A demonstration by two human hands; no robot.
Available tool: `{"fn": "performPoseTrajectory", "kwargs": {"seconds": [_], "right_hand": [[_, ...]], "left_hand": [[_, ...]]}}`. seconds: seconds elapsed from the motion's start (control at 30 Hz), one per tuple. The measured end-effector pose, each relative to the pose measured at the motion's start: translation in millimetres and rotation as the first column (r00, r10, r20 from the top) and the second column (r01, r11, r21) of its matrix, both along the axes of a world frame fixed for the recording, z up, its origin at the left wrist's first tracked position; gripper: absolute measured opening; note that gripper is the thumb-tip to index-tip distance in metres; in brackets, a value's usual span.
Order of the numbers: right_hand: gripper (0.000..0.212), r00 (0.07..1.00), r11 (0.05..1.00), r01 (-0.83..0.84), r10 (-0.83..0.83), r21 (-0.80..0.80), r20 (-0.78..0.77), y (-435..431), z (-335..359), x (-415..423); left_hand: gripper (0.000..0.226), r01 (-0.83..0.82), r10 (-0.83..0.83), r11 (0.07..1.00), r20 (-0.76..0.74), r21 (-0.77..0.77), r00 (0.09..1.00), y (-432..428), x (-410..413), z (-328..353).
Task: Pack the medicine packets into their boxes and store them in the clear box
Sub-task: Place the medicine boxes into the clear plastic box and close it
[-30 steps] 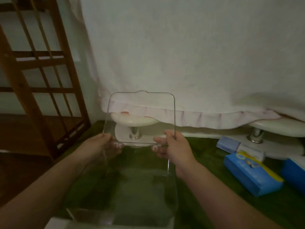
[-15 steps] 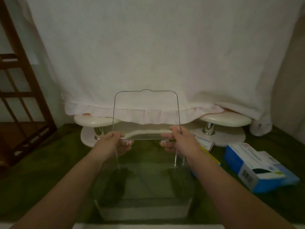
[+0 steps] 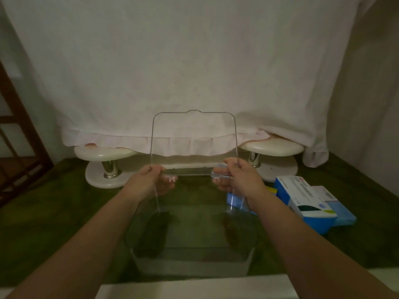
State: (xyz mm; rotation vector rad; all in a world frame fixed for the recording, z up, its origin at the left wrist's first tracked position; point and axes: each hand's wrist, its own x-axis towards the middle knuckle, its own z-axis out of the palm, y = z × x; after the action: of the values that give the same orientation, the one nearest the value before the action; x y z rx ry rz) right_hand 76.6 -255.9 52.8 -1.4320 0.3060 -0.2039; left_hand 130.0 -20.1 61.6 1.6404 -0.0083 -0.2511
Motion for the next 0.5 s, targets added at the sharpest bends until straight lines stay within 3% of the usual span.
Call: {"fn": "performPoseTrajectory", "kwargs": {"seconds": [0.1, 0.2, 0.33, 0.43, 0.5], "right_hand": [[0.019, 1.000, 0.999, 0.009, -0.010, -0.046, -0.007, 0, 2, -2], [0.018, 0.995, 0.967, 0.091, -0.082, -0.239, 0.047, -8, 0, -8], [0.015, 0.971, 0.814, 0.239, -0.202, -0.529, 0.129, -33, -10, -23], [0.022, 0.977, 0.648, 0.195, -0.190, -0.737, 0.093, -45, -18, -32], [0.034, 0.984, 0.590, 0.142, -0.170, -0.795, 0.049, -47, -23, -36]], "left_hand": [[0.022, 0.003, -0.003, 1.000, -0.001, -0.016, 1.000, 1, 0, 0], [0.022, 0.001, -0.001, 1.000, 0.012, -0.010, 1.000, 4, 2, -2], [0.022, 0.006, -0.006, 1.000, 0.031, 0.015, 1.000, 8, 2, -3], [0.022, -0.003, 0.002, 1.000, 0.040, 0.021, 0.999, 13, 1, -4], [0.023, -0.012, 0.011, 1.000, 0.045, 0.022, 0.999, 19, 1, -6]]}}
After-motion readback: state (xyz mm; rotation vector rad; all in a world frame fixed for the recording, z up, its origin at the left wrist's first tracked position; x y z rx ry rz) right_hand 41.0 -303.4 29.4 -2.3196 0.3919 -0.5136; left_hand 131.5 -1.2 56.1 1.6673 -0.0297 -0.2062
